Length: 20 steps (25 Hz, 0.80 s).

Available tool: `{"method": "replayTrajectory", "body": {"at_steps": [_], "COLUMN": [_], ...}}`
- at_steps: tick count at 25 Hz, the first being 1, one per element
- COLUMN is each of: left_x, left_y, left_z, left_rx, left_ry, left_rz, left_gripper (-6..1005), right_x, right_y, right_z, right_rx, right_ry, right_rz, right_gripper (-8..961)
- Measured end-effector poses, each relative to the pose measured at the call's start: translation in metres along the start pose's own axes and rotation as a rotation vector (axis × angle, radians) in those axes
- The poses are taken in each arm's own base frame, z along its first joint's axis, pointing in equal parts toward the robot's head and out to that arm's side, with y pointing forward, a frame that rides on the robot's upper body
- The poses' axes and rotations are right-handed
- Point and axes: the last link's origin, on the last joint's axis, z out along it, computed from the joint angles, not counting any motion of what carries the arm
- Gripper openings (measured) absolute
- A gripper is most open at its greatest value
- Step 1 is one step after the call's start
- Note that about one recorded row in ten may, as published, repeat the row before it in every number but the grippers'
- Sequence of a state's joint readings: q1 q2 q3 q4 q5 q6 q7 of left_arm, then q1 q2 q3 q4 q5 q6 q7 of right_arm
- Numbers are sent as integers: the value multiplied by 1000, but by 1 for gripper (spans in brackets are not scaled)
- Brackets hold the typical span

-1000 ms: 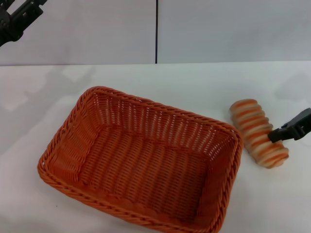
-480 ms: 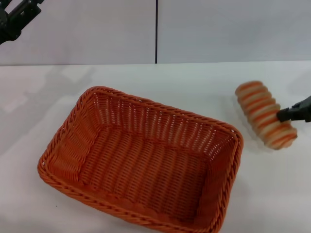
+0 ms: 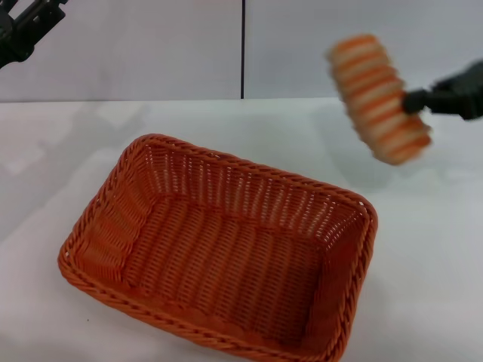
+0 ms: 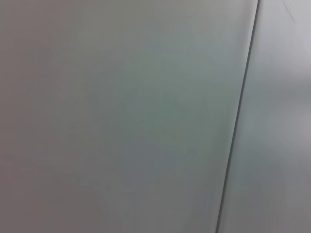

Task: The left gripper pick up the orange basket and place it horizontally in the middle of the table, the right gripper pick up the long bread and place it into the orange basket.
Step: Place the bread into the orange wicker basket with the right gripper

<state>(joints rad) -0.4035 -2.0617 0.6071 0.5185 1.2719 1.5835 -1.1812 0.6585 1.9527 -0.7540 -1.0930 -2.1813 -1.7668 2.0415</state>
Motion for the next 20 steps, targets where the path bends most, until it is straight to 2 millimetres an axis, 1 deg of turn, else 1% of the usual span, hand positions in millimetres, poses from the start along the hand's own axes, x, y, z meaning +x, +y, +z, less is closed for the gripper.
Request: {"method": "replayTrajectory", "body": {"at_steps": [1, 2, 3, 4, 5, 6, 7, 8, 9, 10, 11, 12, 14, 16, 20], "left_x": [0, 0, 0, 0, 0, 0, 0, 0, 0, -1, -1, -1, -4, -6, -7], "left_y": [0, 0, 0, 1, 1, 1, 1, 1, 1, 1, 2, 2, 2, 2, 2], "left_z": [1, 1, 1, 2, 2, 2, 2, 2, 2, 2, 1, 1, 0, -1, -1], "left_rx": [-3, -3, -5, -6, -7, -8, -8, -8, -9, -8, -7, -7, -2, 3, 4], "left_ry": [0, 0, -1, -1, -2, -3, -3, -2, -2, -2, -2, -2, -2, 0, 1], "left_rz": [0, 0, 0, 0, 0, 0, 0, 0, -1, -1, -4, -4, -18, -26, -24], "left_gripper": [814, 814, 814, 814, 814, 814, 814, 814, 814, 814, 814, 814, 814, 814, 814], "right_x": [-19, -19, -34, -34, -40, -52, -52, -58, -58, -59, -59, -59, -56, -51, -47], "right_y": [14, 14, 28, 28, 34, 49, 49, 63, 63, 70, 80, 80, 87, 89, 86], "right_z": [7, 7, 19, 19, 26, 43, 43, 63, 63, 73, 88, 88, 101, 112, 115], "right_rx": [-70, -70, -129, -129, -156, -216, -216, -275, -275, -302, -355, -355, -399, -411, -404], "right_ry": [-27, -27, -35, -35, -31, -13, -13, 28, 28, 50, 79, 79, 108, 138, 126], "right_rz": [-62, -62, -116, -116, -139, -186, -186, -221, -221, -234, -248, -248, -252, -249, -239], "right_gripper": [4, 4, 3, 3, 2, 2, 1, 1, 1, 1, 1, 1, 1, 2, 2]}}
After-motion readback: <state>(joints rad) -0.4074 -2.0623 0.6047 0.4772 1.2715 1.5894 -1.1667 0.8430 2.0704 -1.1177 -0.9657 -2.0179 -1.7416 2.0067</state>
